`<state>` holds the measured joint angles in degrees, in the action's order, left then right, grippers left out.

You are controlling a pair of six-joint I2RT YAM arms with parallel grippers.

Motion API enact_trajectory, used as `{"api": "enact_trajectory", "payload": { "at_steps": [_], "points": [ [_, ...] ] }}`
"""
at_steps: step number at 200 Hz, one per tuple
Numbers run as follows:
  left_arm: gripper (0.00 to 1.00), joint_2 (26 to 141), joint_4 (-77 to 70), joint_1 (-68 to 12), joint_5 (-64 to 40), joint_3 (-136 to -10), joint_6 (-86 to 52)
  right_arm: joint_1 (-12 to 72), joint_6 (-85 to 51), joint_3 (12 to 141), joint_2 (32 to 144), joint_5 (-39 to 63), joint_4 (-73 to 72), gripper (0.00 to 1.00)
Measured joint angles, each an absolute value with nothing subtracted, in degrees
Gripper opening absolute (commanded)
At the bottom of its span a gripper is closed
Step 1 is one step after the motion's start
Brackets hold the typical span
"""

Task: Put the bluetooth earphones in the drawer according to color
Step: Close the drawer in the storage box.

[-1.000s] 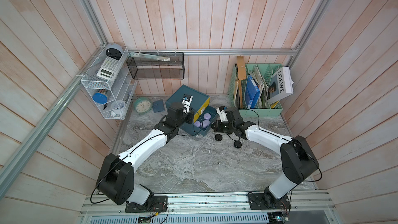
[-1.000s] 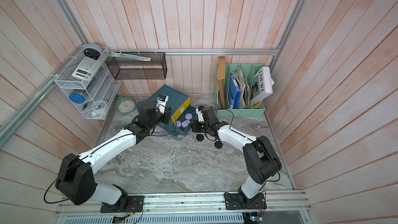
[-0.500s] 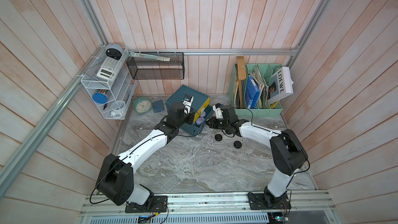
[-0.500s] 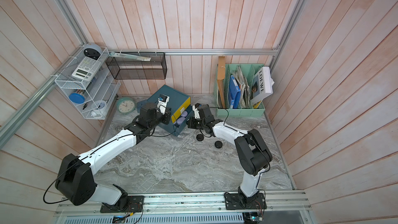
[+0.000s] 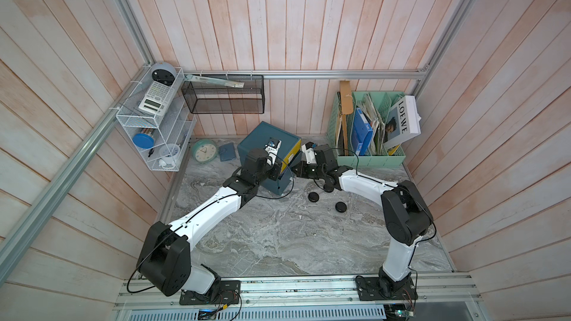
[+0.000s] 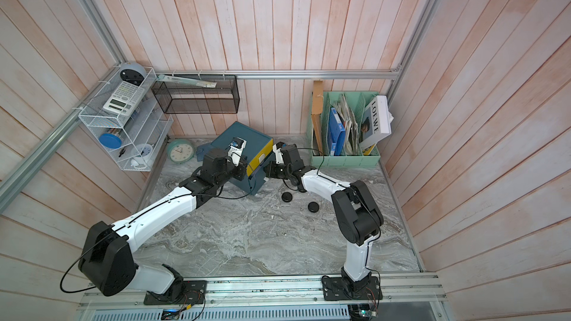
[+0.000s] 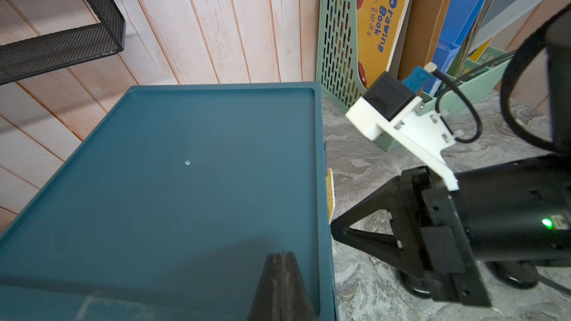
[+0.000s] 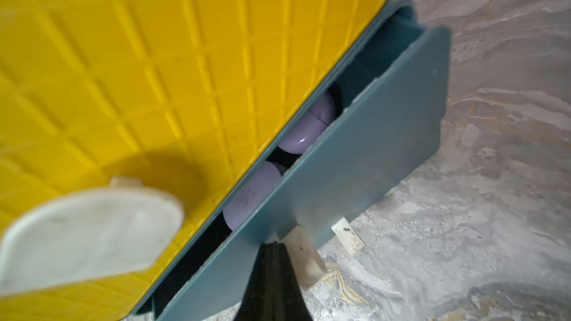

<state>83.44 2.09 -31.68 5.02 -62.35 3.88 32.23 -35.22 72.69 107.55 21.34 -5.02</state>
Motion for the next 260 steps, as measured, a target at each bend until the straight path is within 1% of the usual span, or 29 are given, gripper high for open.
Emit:
{"api": "enact_trajectory", "payload": {
  "at_steps": [190,260],
  "points": [
    [0.0,83.3,2.2,-32.1,5.0,-62.3,4.8,30.7,-39.9,74.0,111.3,27.6,-9.4,0.0],
    [0.0,83.3,2.2,-32.1,5.0,-62.3,4.9,29.4,-41.3,69.2,111.0,28.6,-14.5,0.01]
  ]
}}
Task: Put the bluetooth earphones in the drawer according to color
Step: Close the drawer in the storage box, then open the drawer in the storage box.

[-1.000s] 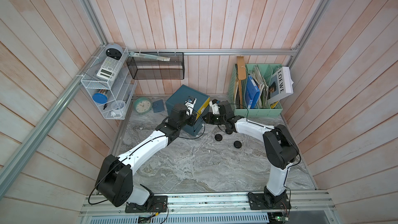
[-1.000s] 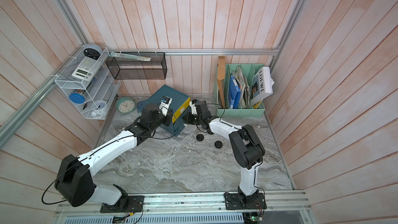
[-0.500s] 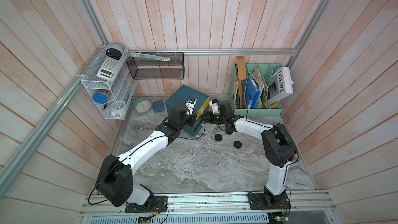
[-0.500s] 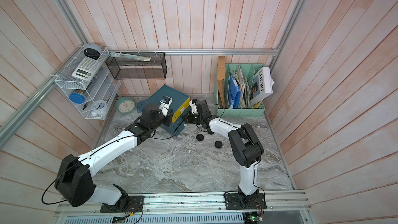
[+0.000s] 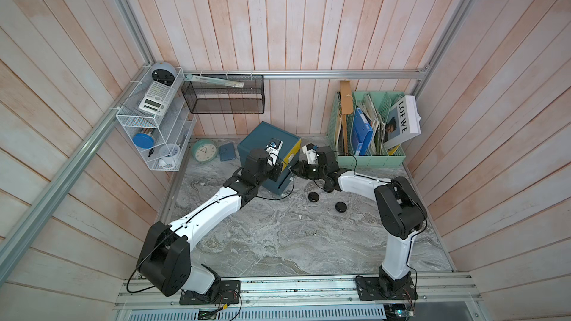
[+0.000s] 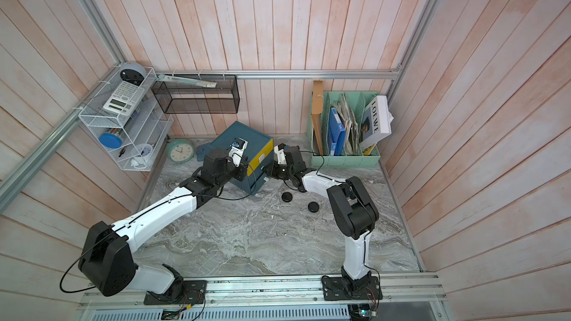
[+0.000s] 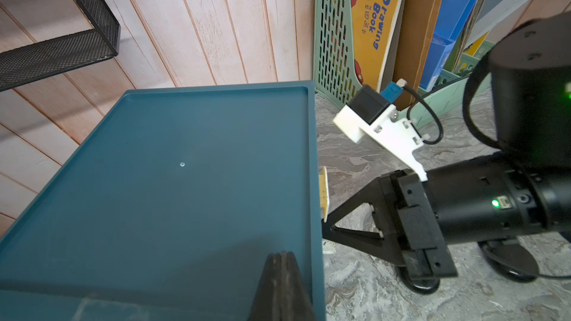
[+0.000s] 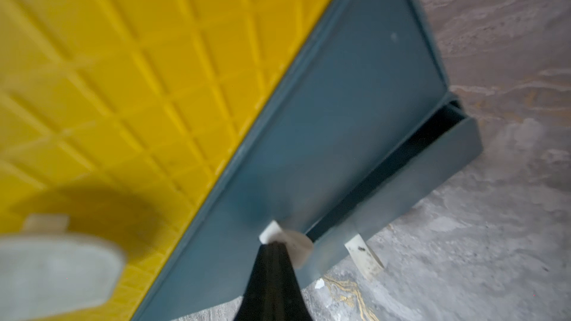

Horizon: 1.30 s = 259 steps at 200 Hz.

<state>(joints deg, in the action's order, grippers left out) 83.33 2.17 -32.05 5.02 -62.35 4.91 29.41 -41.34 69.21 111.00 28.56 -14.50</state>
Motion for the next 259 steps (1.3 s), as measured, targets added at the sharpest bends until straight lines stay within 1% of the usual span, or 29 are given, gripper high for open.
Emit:
{"api": "enact_trajectory", "payload": {
  "at_steps": [20,52,93,106,137,183,259],
  "points": [
    [0.0,83.3,2.2,-32.1,5.0,-62.3,4.9,28.4,-41.7,67.1,111.0,28.4,-14.5,0.09],
    [0.0,83.3,2.2,-32.1,5.0,-62.3,4.9,27.4,-42.0,65.1,111.0,28.1,-14.3,0.12],
    [0.0,83.3,2.2,-32.1,5.0,-62.3,4.9,27.4,-42.5,64.7,111.0,28.2,-14.4,0.29],
    [0.0,83.3,2.2,-32.1,5.0,-62.3,4.9,27.4,-42.5,64.5,111.0,28.2,-14.4,0.3],
    [0.0,83.3,2.2,-32.1,5.0,-62.3,4.9,27.4,-43.0,64.5,111.2,28.2,-14.7,0.38],
    [0.0,83.3,2.2,-32.1,5.0,-62.3,4.9,27.4,-44.2,64.5,114.3,28.6,-15.8,0.43],
    [0.0,83.3,2.2,-32.1,5.0,-62.3,4.9,27.4,-47.1,64.7,118.1,29.6,-19.5,0.43]
  ]
}}
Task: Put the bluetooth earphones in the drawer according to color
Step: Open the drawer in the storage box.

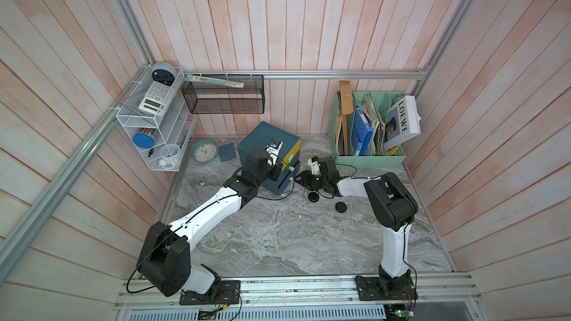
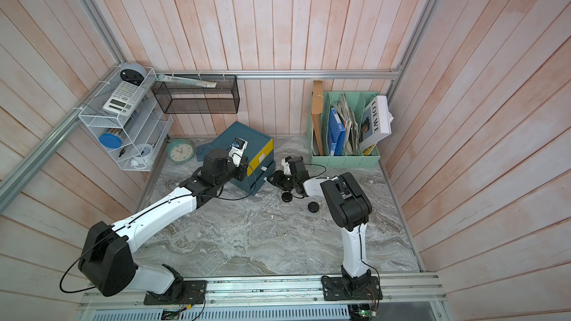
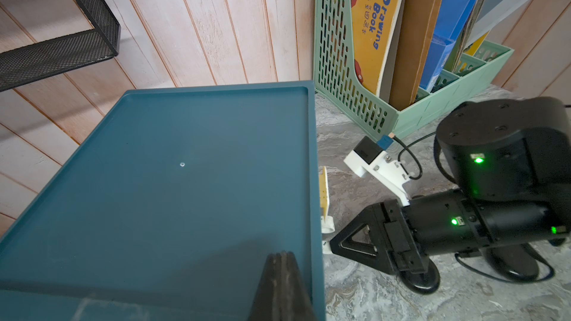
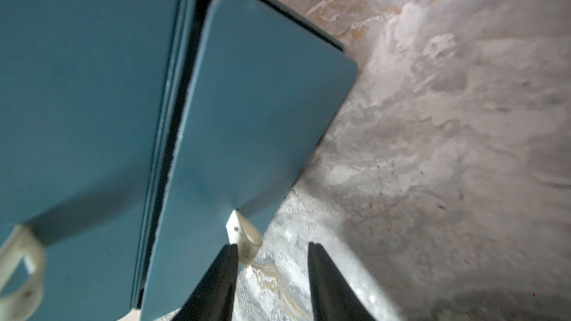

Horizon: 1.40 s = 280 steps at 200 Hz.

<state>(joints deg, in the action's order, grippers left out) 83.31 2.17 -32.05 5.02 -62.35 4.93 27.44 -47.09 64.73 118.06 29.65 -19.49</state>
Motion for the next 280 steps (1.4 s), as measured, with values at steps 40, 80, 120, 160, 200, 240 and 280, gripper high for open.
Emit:
{"api": "enact_trajectory", "payload": {
  "at_steps": [40,80,120,160,200,240,280],
  "points": [
    [0.0,83.3,2.2,-32.1,5.3,-62.3,4.9,27.4,-48.5,65.2,119.1,30.7,-20.9,0.42],
    [0.0,83.3,2.2,-32.2,5.4,-62.3,5.0,27.4,-50.0,65.6,119.3,31.7,-23.4,0.41],
    [0.0,83.3,2.2,-32.2,5.4,-62.3,4.9,27.4,-51.2,66.2,120.0,32.6,-24.7,0.28],
    [0.0,83.3,2.2,-32.2,5.5,-62.3,5.0,27.4,-52.2,66.3,121.0,33.5,-25.6,0.22],
    [0.0,83.3,2.2,-32.2,5.5,-62.3,5.0,27.4,-52.5,66.5,121.0,34.2,-26.2,0.06],
    [0.0,83.3,2.2,-32.2,5.5,-62.3,5.0,27.3,-52.7,65.9,121.0,34.2,-27.1,0.0],
    [0.0,83.3,2.2,-32.2,5.5,-62.3,4.9,26.3,-52.5,62.2,118.9,34.2,-28.4,0.0]
  ]
}}
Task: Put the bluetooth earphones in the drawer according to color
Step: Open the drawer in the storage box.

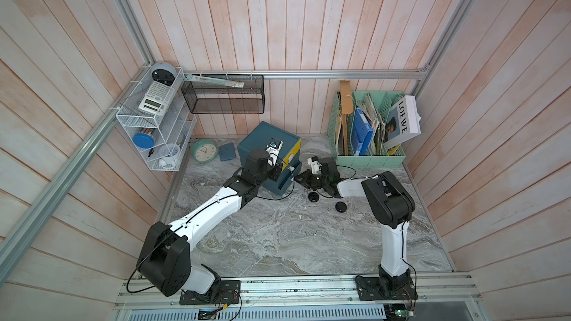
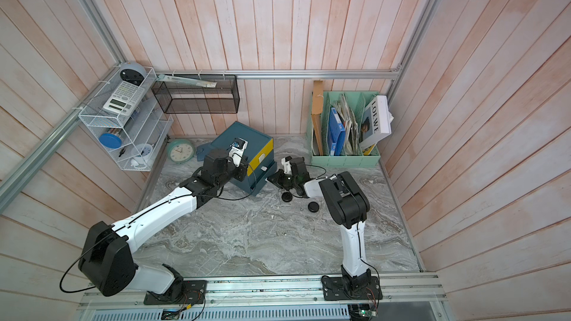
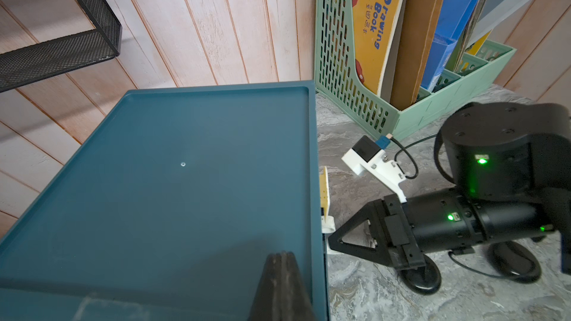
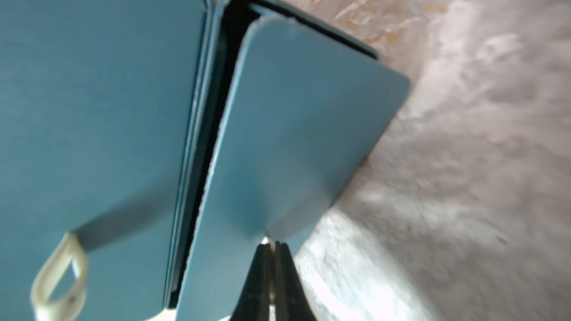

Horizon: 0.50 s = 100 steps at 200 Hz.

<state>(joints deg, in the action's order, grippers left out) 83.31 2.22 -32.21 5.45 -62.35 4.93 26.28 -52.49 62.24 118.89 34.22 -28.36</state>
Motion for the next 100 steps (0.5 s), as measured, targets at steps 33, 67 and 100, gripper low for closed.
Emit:
{"api": "enact_trajectory", "payload": {
  "at_steps": [33,67,100],
  "points": [
    [0.0,83.3,2.2,-32.2,5.4,-62.3,4.9,25.0,-51.7,58.5,116.0,34.2,-28.0,0.0],
    [0.0,83.3,2.2,-32.2,5.4,-62.3,4.9,24.0,-50.3,55.6,113.3,34.2,-26.5,0.0],
    [0.0,83.3,2.2,-32.2,5.4,-62.3,4.9,23.7,-49.1,53.6,111.4,33.7,-25.3,0.0]
  ]
}}
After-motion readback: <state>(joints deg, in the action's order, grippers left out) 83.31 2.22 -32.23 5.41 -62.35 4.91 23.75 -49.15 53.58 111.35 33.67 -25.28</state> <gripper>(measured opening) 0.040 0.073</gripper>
